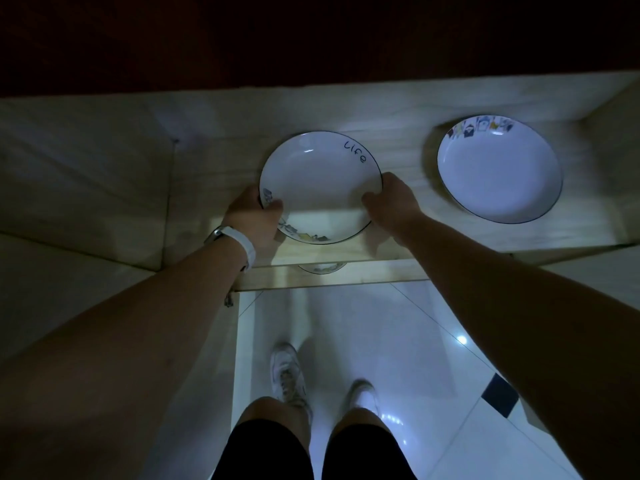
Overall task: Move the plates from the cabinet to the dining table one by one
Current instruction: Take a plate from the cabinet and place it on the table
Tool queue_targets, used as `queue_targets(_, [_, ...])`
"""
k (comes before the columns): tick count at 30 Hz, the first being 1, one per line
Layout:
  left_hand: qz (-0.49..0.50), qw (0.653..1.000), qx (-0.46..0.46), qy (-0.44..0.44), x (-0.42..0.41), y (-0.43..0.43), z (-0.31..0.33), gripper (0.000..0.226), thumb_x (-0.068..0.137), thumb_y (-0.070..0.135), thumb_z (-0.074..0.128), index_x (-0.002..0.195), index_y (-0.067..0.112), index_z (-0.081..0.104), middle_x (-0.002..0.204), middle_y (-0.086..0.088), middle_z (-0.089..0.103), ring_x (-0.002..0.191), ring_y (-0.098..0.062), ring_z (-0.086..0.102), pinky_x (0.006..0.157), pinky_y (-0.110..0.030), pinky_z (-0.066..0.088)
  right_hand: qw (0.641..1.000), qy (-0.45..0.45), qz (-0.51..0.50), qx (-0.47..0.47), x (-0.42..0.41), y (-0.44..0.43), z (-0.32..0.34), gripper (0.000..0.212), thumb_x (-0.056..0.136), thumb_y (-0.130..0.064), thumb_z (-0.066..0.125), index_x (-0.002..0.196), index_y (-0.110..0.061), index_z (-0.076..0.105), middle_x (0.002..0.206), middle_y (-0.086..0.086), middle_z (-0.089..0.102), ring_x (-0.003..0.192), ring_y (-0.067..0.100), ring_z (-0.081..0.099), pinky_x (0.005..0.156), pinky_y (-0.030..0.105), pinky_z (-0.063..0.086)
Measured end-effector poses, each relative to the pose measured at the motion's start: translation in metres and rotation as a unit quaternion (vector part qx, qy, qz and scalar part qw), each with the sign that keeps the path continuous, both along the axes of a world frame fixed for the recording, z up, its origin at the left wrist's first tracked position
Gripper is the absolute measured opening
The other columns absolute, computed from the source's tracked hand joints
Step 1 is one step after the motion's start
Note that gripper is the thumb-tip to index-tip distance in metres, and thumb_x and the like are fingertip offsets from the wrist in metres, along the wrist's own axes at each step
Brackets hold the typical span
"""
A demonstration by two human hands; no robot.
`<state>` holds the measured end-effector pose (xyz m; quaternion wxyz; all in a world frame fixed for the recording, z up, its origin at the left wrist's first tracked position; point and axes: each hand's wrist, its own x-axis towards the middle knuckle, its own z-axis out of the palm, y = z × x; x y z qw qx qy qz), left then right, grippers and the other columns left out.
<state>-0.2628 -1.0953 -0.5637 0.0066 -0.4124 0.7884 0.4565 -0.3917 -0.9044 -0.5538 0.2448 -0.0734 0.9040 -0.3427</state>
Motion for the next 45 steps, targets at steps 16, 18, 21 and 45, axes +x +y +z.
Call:
queue_targets(16, [-0.044, 0.996, -0.024, 0.069, 0.008, 0.051, 0.047, 0.017, 0.095, 0.008, 0.047, 0.109, 0.0, 0.053, 0.097, -0.009, 0.058, 0.085, -0.024, 0.054, 0.064, -0.019, 0.037, 0.988, -0.04, -0.116, -0.093, 0.047, 0.06, 0.038, 0.025, 0.087, -0.01, 0.042, 0.111, -0.01, 0.048, 0.088, -0.002, 0.054, 0.088, 0.028, 0.058, 0.063, 0.043, 0.056])
queue_targets(18, [-0.069, 0.995, -0.02, 0.073, 0.011, 0.066, 0.061, 0.01, 0.094, 0.007, 0.046, 0.102, 0.005, 0.052, 0.092, -0.007, 0.058, 0.083, -0.026, 0.056, 0.065, -0.023, 0.038, 0.987, -0.031, -0.131, -0.088, 0.057, 0.079, 0.05, 0.021, 0.089, -0.011, 0.042, 0.108, -0.008, 0.048, 0.086, 0.0, 0.054, 0.081, 0.025, 0.058, 0.064, 0.039, 0.053])
queue_targets(21, [-0.095, 0.994, -0.007, 0.057, 0.018, 0.095, 0.086, 0.006, 0.094, 0.01, 0.047, 0.096, 0.007, 0.052, 0.085, -0.007, 0.057, 0.08, -0.027, 0.056, 0.068, -0.034, 0.043, 0.983, -0.027, -0.158, -0.09, 0.076, 0.112, 0.073, 0.02, 0.088, -0.01, 0.044, 0.107, -0.007, 0.048, 0.086, 0.0, 0.054, 0.074, 0.014, 0.054, 0.065, 0.035, 0.049])
queue_targets(45, [-0.357, 0.927, 0.051, 0.105, 0.023, 0.348, 0.272, 0.006, 0.092, 0.009, 0.052, 0.086, 0.006, 0.052, 0.075, 0.003, 0.061, 0.068, -0.013, 0.057, 0.055, -0.026, 0.042, 0.872, 0.036, -0.474, -0.114, 0.221, 0.359, 0.279, 0.012, 0.09, -0.016, 0.043, 0.086, -0.027, 0.046, 0.08, -0.006, 0.055, 0.073, 0.016, 0.055, 0.062, 0.037, 0.052])
